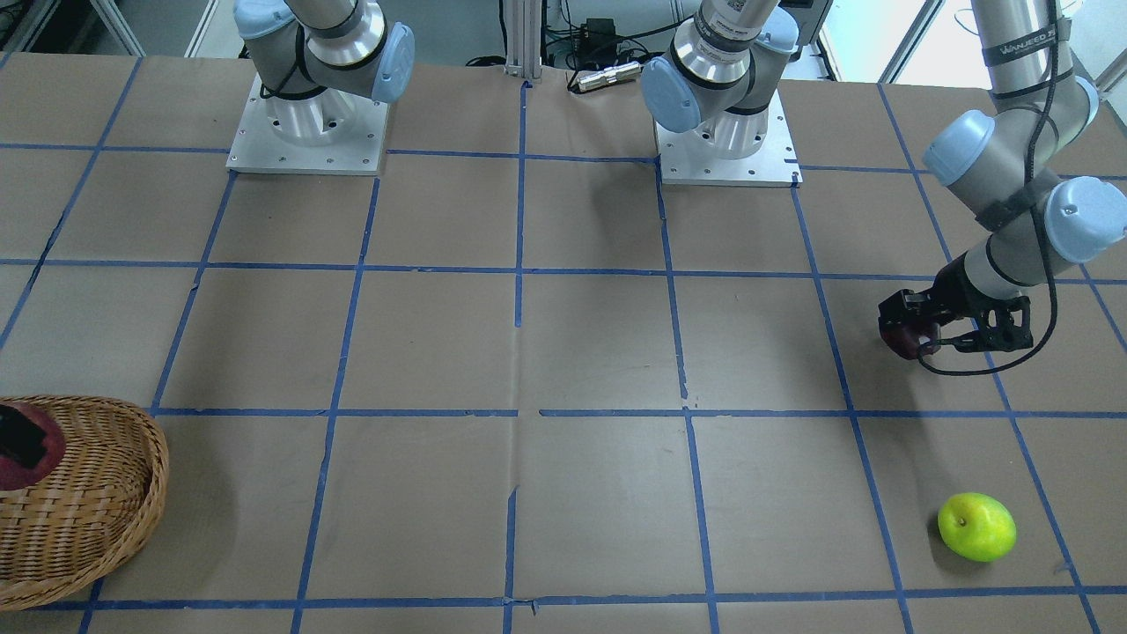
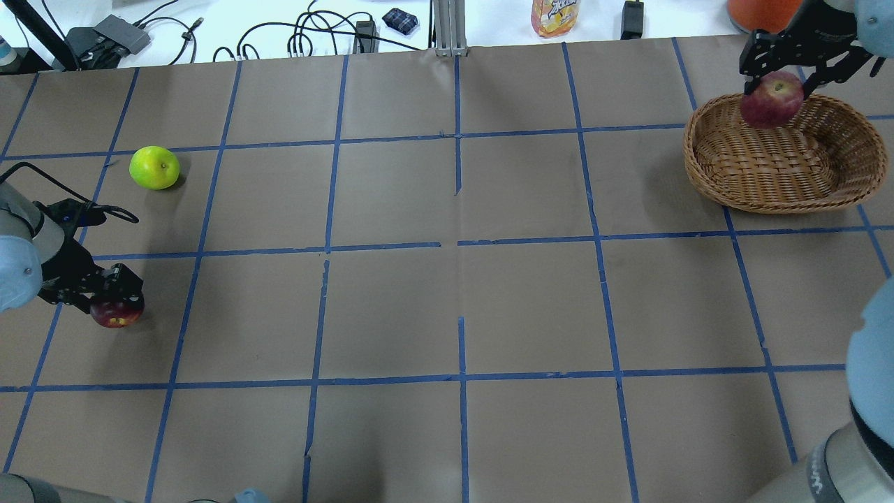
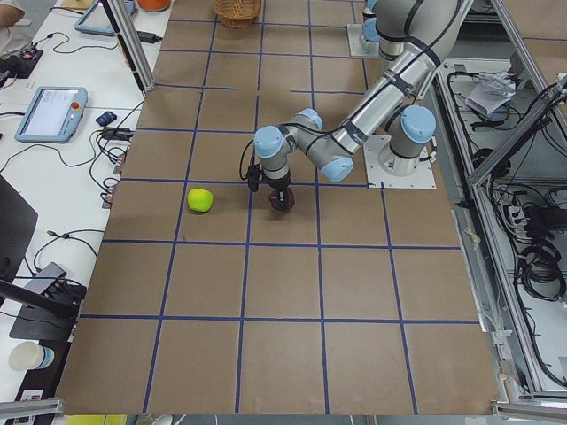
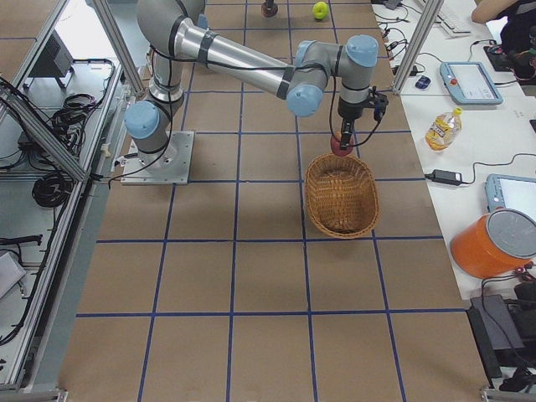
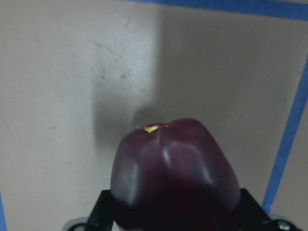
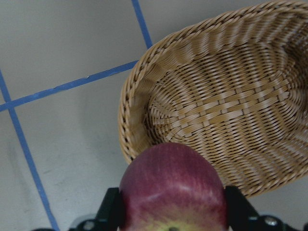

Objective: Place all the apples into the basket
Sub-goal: 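Drop the red apple into the basket with right while left lifts purple apple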

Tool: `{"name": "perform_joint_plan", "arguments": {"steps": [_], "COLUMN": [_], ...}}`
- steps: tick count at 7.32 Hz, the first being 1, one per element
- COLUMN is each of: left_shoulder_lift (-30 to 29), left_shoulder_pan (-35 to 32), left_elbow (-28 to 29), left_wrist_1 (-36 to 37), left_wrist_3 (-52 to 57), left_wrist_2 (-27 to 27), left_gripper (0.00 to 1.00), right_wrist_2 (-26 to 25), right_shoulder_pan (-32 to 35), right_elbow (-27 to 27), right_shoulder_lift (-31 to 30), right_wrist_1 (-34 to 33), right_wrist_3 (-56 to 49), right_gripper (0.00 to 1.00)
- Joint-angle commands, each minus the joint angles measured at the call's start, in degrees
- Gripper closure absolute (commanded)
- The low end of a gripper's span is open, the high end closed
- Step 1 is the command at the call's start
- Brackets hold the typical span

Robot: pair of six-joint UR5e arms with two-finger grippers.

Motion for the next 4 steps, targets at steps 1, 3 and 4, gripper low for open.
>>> {"name": "perform_joint_plan", "arguments": {"steps": [1, 3, 4], "left_shoulder_lift": [3.9, 2.1, 1.3], "left_shoulder_pan": [-12.1, -32.7, -42.2], "left_elbow": [0.1, 2.3, 4.7], "left_wrist_1": [-2.4, 1.7, 2.5], "left_wrist_3": [-14.5, -43.4, -52.0], "left_wrist_2": [-5.7, -7.1, -7.7], "left_gripper": [0.75, 0.75, 0.75], "right_wrist_2": [0.6, 0.6, 0.4], "right_shoulder_pan": [-3.4, -3.6, -3.6], "right_elbow": [-2.8, -2.8, -2.8], "right_shoulder_lift": [8.1, 11.4, 12.9], "right_wrist_1": [-1.4, -6.7, -6.9], "right_wrist_3": [-3.4, -4.9, -5.1], "right_gripper": [1.00, 1.00, 1.00]}}
